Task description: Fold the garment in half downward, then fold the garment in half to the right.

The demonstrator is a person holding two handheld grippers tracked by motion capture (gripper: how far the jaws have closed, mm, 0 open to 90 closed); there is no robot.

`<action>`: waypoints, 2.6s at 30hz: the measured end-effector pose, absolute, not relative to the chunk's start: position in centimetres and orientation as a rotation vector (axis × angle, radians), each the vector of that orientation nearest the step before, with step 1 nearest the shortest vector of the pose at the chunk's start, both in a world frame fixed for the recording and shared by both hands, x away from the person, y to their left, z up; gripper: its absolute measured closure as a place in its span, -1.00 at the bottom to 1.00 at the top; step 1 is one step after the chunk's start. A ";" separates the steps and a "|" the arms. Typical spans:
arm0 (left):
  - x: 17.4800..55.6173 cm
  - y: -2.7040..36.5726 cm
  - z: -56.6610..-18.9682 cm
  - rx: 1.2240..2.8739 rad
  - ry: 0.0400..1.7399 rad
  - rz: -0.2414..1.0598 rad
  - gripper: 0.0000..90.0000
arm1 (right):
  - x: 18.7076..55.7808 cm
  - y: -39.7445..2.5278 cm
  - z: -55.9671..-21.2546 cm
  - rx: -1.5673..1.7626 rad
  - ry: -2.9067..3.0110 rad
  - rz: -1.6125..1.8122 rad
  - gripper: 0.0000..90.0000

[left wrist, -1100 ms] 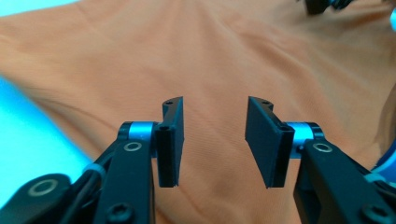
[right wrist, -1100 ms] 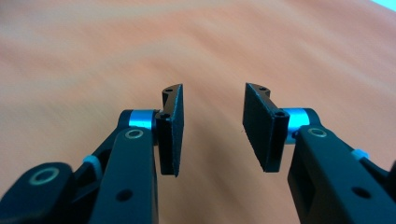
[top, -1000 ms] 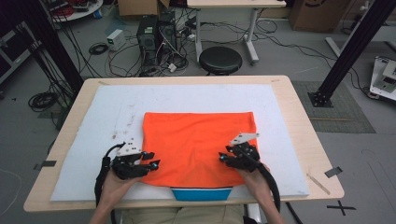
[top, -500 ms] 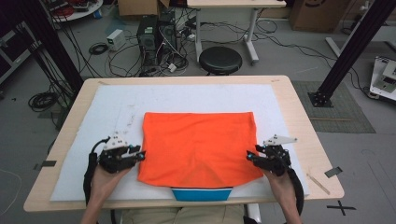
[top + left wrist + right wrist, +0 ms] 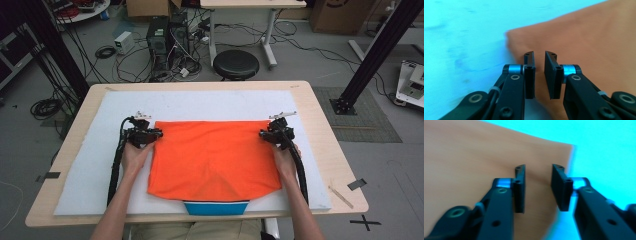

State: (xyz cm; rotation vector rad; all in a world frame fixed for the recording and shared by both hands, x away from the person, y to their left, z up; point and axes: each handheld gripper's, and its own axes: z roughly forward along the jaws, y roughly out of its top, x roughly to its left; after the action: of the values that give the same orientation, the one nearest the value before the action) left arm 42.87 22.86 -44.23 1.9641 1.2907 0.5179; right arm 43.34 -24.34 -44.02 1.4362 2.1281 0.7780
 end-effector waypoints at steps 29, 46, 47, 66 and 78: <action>29.1 26.6 -42.0 1.937 1.005 0.392 -0.41 | 30.9 -25.9 -40.8 1.270 2.111 1.245 -0.51; 28.6 26.2 -41.8 1.956 0.966 0.402 -0.45 | 31.2 -26.1 -41.6 1.296 2.096 1.235 -0.50; 28.6 26.2 -41.8 1.958 0.962 0.409 -0.45 | 31.2 -26.1 -41.6 1.295 2.091 1.234 -0.50; 25.7 24.5 -43.2 1.983 0.932 0.368 -0.32 | 30.9 -25.8 -41.3 1.285 2.101 1.262 -0.36; 24.4 24.0 -44.7 2.007 1.026 0.348 -0.15 | 30.7 -25.3 -41.4 1.262 2.124 1.215 -0.37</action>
State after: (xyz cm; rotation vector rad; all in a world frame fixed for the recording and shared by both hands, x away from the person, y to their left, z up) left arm 24.42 23.95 -44.70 2.0074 1.0262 0.3483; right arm 30.69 -25.26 -41.37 1.2615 2.1238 1.2146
